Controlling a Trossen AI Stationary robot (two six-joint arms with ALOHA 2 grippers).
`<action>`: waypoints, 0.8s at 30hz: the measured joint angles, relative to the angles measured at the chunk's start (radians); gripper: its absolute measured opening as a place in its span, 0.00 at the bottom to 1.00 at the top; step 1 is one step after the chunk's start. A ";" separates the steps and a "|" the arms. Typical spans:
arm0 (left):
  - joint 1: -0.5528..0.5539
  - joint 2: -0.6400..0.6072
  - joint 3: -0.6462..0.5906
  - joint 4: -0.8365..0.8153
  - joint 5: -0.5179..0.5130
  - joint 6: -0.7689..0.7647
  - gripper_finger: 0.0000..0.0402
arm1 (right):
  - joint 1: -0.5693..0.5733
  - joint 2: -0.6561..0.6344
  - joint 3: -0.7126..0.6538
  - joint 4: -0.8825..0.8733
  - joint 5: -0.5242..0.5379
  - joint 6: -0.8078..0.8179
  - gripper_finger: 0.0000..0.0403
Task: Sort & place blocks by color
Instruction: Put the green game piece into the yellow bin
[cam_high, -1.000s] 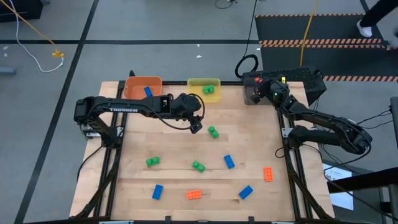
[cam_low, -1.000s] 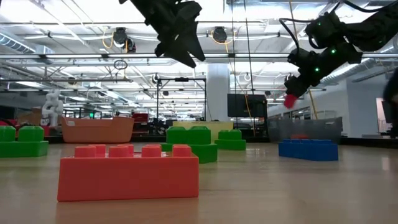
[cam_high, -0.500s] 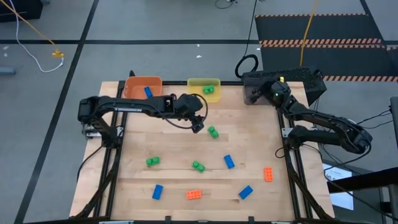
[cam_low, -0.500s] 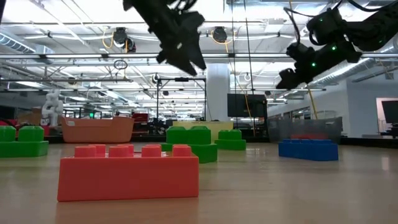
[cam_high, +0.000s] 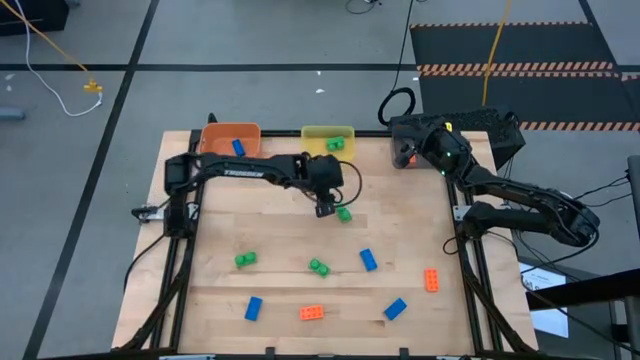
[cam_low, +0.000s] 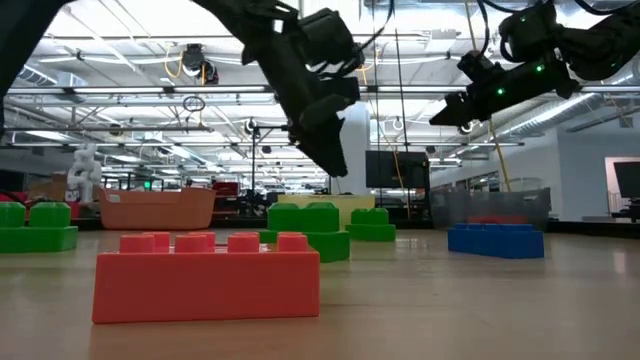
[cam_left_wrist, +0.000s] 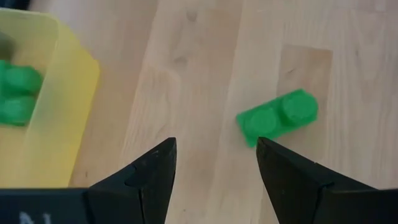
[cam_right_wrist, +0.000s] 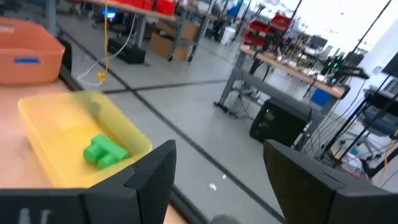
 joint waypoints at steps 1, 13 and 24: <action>0.002 0.017 0.028 -0.021 0.005 0.014 0.56 | 0.000 0.000 0.000 0.013 0.000 0.000 0.58; 0.002 0.138 0.207 -0.158 0.152 0.142 0.56 | 0.000 -0.002 0.000 0.050 -0.001 -0.029 0.58; -0.018 0.219 0.207 -0.129 0.124 0.178 0.56 | 0.008 -0.045 0.000 0.046 -0.012 -0.010 0.58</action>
